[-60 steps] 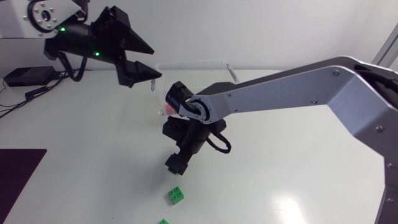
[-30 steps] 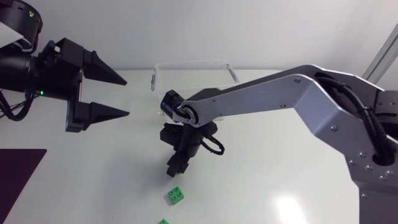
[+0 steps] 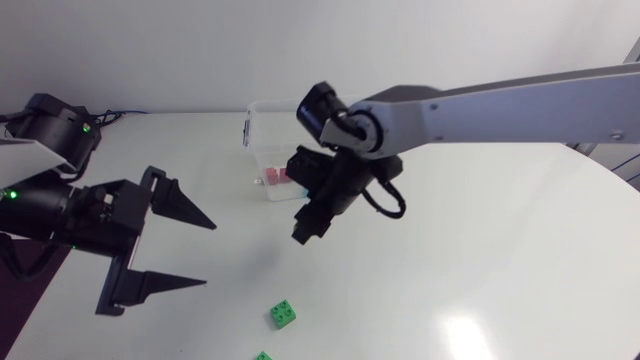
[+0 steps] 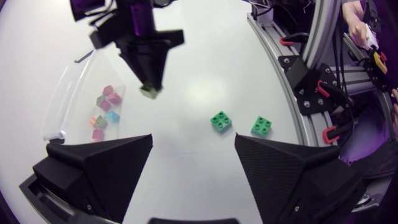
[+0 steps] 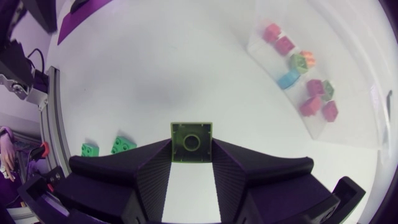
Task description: Place the duplo bricks in the container
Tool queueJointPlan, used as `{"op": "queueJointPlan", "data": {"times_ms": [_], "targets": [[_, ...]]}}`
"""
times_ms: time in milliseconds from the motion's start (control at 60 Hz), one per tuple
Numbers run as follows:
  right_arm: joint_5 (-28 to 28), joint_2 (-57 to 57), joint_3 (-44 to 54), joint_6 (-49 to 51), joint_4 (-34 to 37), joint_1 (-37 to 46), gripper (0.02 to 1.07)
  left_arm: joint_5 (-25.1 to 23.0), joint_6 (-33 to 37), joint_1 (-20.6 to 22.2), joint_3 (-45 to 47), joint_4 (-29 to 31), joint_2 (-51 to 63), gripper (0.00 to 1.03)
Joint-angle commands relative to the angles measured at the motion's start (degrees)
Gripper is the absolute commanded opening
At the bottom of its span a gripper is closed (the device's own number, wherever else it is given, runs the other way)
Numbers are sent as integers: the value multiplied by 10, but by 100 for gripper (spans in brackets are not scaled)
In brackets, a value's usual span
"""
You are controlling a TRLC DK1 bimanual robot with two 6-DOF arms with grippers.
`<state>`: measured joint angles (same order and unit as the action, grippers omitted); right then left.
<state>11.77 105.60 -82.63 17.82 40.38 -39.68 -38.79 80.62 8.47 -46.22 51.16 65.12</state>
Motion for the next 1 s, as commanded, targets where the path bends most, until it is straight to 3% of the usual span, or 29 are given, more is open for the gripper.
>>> {"op": "queueJointPlan", "data": {"times_ms": [0,300,517,800,983], "targets": [[-4,-41,14,-8,13,7,23,0,24,22,30,10,-16,92],[-5,-83,-42,-24,18,52,23,16,2,142,102,2,-13,90],[-4,-73,-88,-23,29,72,23,38,-32,204,144,-77,42,89],[4,-46,-164,-28,37,99,23,71,-51,248,150,-164,168,86],[11,-9,-227,-37,37,125,23,72,-62,271,159,-181,178,85]]}}
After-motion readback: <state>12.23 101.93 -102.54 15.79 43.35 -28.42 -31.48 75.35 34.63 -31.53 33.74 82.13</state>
